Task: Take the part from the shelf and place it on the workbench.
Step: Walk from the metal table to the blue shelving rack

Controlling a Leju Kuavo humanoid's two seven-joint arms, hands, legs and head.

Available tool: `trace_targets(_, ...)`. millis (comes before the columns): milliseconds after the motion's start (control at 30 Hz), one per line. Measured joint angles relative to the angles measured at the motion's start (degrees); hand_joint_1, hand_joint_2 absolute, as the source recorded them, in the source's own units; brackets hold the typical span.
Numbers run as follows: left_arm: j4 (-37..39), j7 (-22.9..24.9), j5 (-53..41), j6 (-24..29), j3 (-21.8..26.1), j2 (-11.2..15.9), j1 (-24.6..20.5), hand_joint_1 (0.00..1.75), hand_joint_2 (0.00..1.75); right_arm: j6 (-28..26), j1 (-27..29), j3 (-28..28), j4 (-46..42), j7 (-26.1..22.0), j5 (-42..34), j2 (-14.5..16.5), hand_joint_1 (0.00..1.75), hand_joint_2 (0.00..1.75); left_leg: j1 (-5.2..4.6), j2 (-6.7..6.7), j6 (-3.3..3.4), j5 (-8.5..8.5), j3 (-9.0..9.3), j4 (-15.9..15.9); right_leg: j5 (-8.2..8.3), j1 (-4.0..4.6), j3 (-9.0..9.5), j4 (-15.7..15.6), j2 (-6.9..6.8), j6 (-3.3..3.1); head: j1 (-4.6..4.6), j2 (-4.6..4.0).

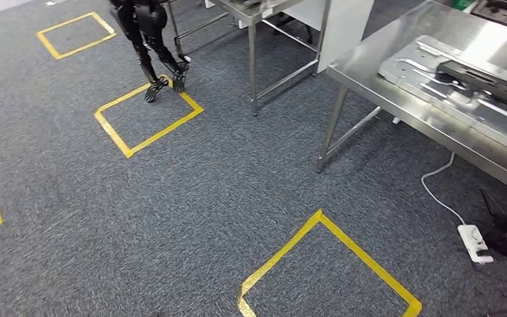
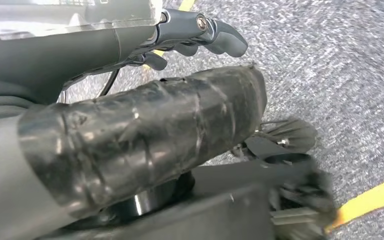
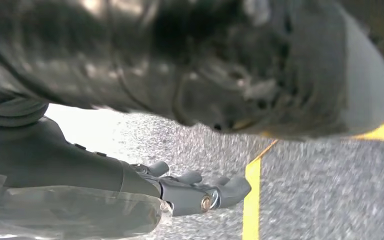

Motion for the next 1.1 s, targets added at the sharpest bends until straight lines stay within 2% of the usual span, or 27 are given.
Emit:
trace_targets(67, 0.00, 0.07, -0.07, -0.65, 0.00, 0.03, -0.18, 0.00, 0.00, 0.50, -0.05, 0.11, -0.01, 0.41, -0.51, 0.00, 0.00, 0.00, -0.59, 2.27, 0.64, 1.68, 3.34, -5.99, -0.33, 0.23, 0.38, -0.06, -1.20, 0.54, 0.04, 0.01)
trace_targets(100, 0.00, 0.15, -0.14, -0.98, 0.00, 0.03, -0.28, 0.00, 0.00, 0.44, -0.10, 0.12, -0.02, 0.73, -0.81, 0.04, 0.00, 0.00, -0.86, 2.78, 0.91, 1.75, 3.93, -7.21, -0.46, 0.33, 0.57, -0.15, -1.76, 0.84, 0.08, 0.01)
trace_targets(167, 0.00, 0.39, -0.31, -1.50, 0.00, 0.05, -0.30, 0.00, 0.00, 0.08, -0.23, 0.14, -0.04, 1.43, -1.40, 0.27, 0.00, 0.00, -0.97, 1.63, 1.39, 1.79, 4.02, -7.74, -0.61, 0.44, 1.11, -0.58, -2.80, 1.50, 0.10, 0.01)
trace_targets(200, 0.00, 0.51, -0.43, -1.71, 0.00, 0.06, -0.19, 0.00, 0.00, -0.08, -0.30, 0.14, -0.05, 1.71, -1.70, 0.41, 0.00, 0.00, -0.84, 0.98, 1.64, 1.99, 4.28, -8.19, -0.83, 0.39, 1.36, -0.56, -2.41, 1.81, 0.16, 0.00)
trace_targets(267, 0.00, 0.63, -0.74, -2.11, 0.00, 0.09, -0.21, 0.00, 0.00, -0.21, -0.35, 0.14, -0.09, 2.04, -2.37, 0.58, 0.00, 0.00, -0.50, -0.26, 2.25, 2.43, 4.94, -9.15, -2.69, 0.27, 0.53, 1.91, 0.32, 2.17, 0.47, 0.00)
trace_targets(300, 0.00, 0.63, -0.96, -2.32, -0.01, 0.08, -0.35, 0.00, 0.00, -0.27, -0.29, 0.14, -0.08, 2.13, -2.71, 0.58, 0.00, 0.00, -0.42, -0.88, 2.49, 2.57, 5.07, -9.40, -4.35, 0.16, -0.95, 4.97, 2.08, 2.16, 0.66, 0.00)
trace_targets(333, 0.00, 0.63, -1.15, -2.57, -0.03, 0.07, -0.55, 0.00, 0.00, -0.39, -0.19, 0.14, -0.08, 2.16, -3.09, 0.58, 0.00, 0.00, -0.43, -1.60, 2.69, 2.60, 5.09, -9.46, -6.13, 0.16, -2.93, 8.75, 3.18, 2.11, 0.78, 0.01)
trace_targets(367, 0.00, 0.63, -1.37, -2.78, -0.09, 0.06, -0.72, 0.00, 0.00, -0.55, -0.05, 0.14, -0.08, 2.19, -3.39, 0.59, 0.00, 0.00, -0.47, -2.39, 2.84, 2.61, 5.08, -9.43, -7.37, 0.17, -4.90, 12.28, 3.69, 2.10, 0.82, 0.01)
trace_targets(400, 0.00, 0.64, -1.55, -2.97, -0.17, 0.05, -0.80, 0.00, 0.00, -0.72, 0.06, 0.14, -0.08, 2.20, -3.64, 0.59, 0.00, 0.00, -0.49, -3.25, 2.87, 2.57, 5.10, -9.35, -7.59, 0.14, -6.26, 14.42, 3.93, 2.13, 0.82, 0.01)
trace_targets(433, 0.00, 0.66, -1.68, -3.18, -0.29, 0.05, -0.81, 0.00, 0.00, -0.88, 0.13, 0.14, -0.08, 2.19, -3.85, 0.59, 0.00, 0.00, -0.47, -4.19, 2.84, 2.49, 5.13, -9.20, -6.56, 0.07, -6.65, 14.44, 4.08, 2.20, 0.81, 0.01)
trace_targets(467, 0.00, 0.67, -1.79, -3.33, -0.42, 0.05, -0.79, 0.00, 0.00, -1.00, 0.16, 0.14, -0.08, 2.17, -3.97, 0.59, 0.00, 0.00, -0.42, -5.13, 2.72, 2.38, 5.13, -8.95, -4.57, -0.08, -6.05, 12.40, 4.33, 2.28, 0.82, 0.01)
trace_targets(500, 0.00, 0.68, -1.87, -3.52, -0.52, 0.05, -0.79, 0.00, 0.00, -1.07, 0.17, 0.14, -0.07, 2.16, -4.08, 0.59, 0.00, 0.00, -0.35, -6.03, 2.52, 2.21, 5.09, -8.58, -2.19, -0.32, -4.76, 8.96, 5.00, 2.39, 0.83, 0.01)
trace_targets(533, 0.00, 0.68, -1.93, -3.71, -0.61, 0.05, -0.80, 0.00, 0.00, -1.10, 0.18, 0.14, -0.07, 2.16, -4.16, 0.59, 0.00, 0.00, -0.34, -6.85, 2.22, 1.96, 4.93, -8.09, -0.57, -0.60, -3.44, 5.55, 6.43, 2.46, 0.84, 0.01)
trace_targets(567, 0.00, 0.71, -2.01, -3.88, -0.69, 0.06, -0.88, 0.00, 0.00, -1.12, 0.16, 0.15, -0.07, 2.16, -4.25, 0.65, 0.00, 0.00, -0.34, -7.59, 1.87, 1.73, 4.66, -7.60, 0.34, -0.81, -2.48, 3.09, 7.76, 2.43, 0.81, 0.01)
trace_targets(600, 0.00, 0.76, -2.13, -4.06, -0.76, 0.07, -0.96, 0.00, 0.00, -1.14, 0.13, 0.19, -0.07, 2.17, -4.36, 0.72, 0.00, 0.00, -0.31, -8.19, 1.49, 1.59, 4.34, -7.26, 0.53, -0.88, -1.97, 1.73, 8.76, 2.29, 0.78, 0.01)
trace_targets(633, 0.00, 0.84, -2.22, -4.26, -0.82, 0.07, -1.01, 0.00, 0.00, -1.16, 0.06, 0.24, -0.07, 2.18, -4.47, 0.80, 0.00, 0.00, -0.24, -8.81, 1.09, 1.56, 4.04, -7.14, 0.22, -0.77, -1.87, 1.44, 9.17, 2.01, 0.75, 0.01)
trace_targets(667, 0.01, 0.93, -2.31, -4.46, -0.87, 0.08, -1.02, 0.00, 0.00, -1.19, -0.01, 0.30, -0.08, 2.18, -4.56, 0.90, 0.00, 0.00, -0.11, -9.45, 0.72, 1.62, 3.80, -7.18, 0.29, -0.66, -1.72, 1.31, 8.63, 1.61, 0.72, 0.01)
trace_targets(700, 0.01, 0.99, -2.37, -4.63, -0.91, 0.09, -0.94, 0.00, 0.00, -1.19, -0.06, 0.34, -0.07, 2.18, -4.62, 0.98, 0.00, 0.00, 0.02, -9.44, 0.43, 1.63, 3.68, -7.16, 0.38, -0.60, -1.51, 1.12, 7.90, 1.17, 0.73, 0.01)
trace_targets(733, 0.01, 1.02, -2.39, -4.78, -0.95, 0.09, -0.87, 0.00, 0.00, -1.16, -0.09, 0.38, -0.07, 2.16, -4.66, 1.06, 0.00, 0.00, -0.01, -8.43, 0.18, 1.29, 3.37, -6.62, 0.49, -0.59, -1.29, 0.91, 7.21, 0.72, 0.62, 0.01)
trace_targets(767, 0.01, 0.98, -2.41, -4.86, -0.99, 0.10, -0.85, 0.00, 0.00, -1.12, -0.09, 0.40, -0.07, 2.13, -4.67, 1.16, 0.00, 0.00, -0.08, -6.75, -0.02, 0.40, 2.58, -5.05, 0.61, -0.61, -1.09, 0.70, 6.43, 0.32, 0.47, 0.01)
trace_targets(833, 0.00, 0.68, -2.44, -4.96, -1.08, 0.09, -1.02, 0.00, 0.00, -0.98, -0.04, 0.48, -0.06, 2.00, -4.66, 1.31, 0.00, 0.00, -0.20, -3.02, -0.36, -2.90, -0.68, 1.33, 0.60, -0.36, -1.02, 0.55, 4.79, -0.17, 0.19, 0.01)
trace_targets(900, 0.00, 0.17, -2.44, -5.03, -1.15, 0.08, -1.20, 0.00, 0.00, -0.82, 0.04, 0.60, -0.05, 1.79, -4.59, 1.38, 0.00, 0.00, -0.11, -1.95, -0.59, -5.64, -4.32, 8.19, 0.44, -0.09, -1.00, 0.55, 3.16, -0.39, 0.16, 0.01)
trace_targets(933, 0.00, -0.07, -2.43, -5.09, -1.17, 0.07, -1.20, 0.00, 0.00, -0.77, 0.06, 0.66, -0.04, 1.66, -4.48, 1.38, 0.00, 0.00, -0.08, -1.82, -0.62, -5.93, -5.30, 9.95, 0.34, 0.01, -0.97, 0.55, 2.45, -0.43, 0.17, 0.01)
trace_targets(967, 0.00, -0.27, -2.40, -5.18, -1.23, 0.07, -1.17, 0.00, 0.00, -0.78, 0.06, 0.75, -0.03, 1.44, -4.24, 1.38, 0.00, 0.00, -0.06, -1.74, -0.57, -5.34, -5.38, 9.97, 0.23, 0.09, -0.90, 0.55, 1.83, -0.45, 0.16, 0.01)
trace_targets(1000, 0.00, -0.42, -2.37, -5.26, -1.29, 0.06, -1.15, 0.00, 0.00, -0.84, 0.03, 0.88, -0.03, 1.20, -3.90, 1.38, 0.00, 0.00, -0.05, -1.61, -0.42, -3.98, -4.51, 8.21, 0.11, 0.17, -0.77, 0.55, 1.21, -0.43, 0.16, 0.01)
trace_targets(1033, 0.00, -0.52, -2.31, -5.33, -1.36, 0.05, -1.15, 0.00, 0.00, -0.96, -0.03, 1.04, -0.02, 0.93, -3.49, 1.38, 0.00, 0.00, -0.12, -1.19, -0.14, -2.06, -2.77, 4.90, -0.06, 0.24, -0.56, 0.55, 0.57, -0.38, 0.16, 0.01)
trace_targets(1100, 0.00, -0.62, -2.23, -5.41, -1.43, 0.04, -1.32, 0.00, 0.00, -1.28, -0.16, 1.45, -0.02, 0.33, -2.78, 1.38, 0.00, 0.00, -0.68, 1.01, 0.66, 1.12, 1.56, -3.10, -0.48, 0.39, -0.04, 0.52, -0.58, -0.07, 0.16, 0.01)
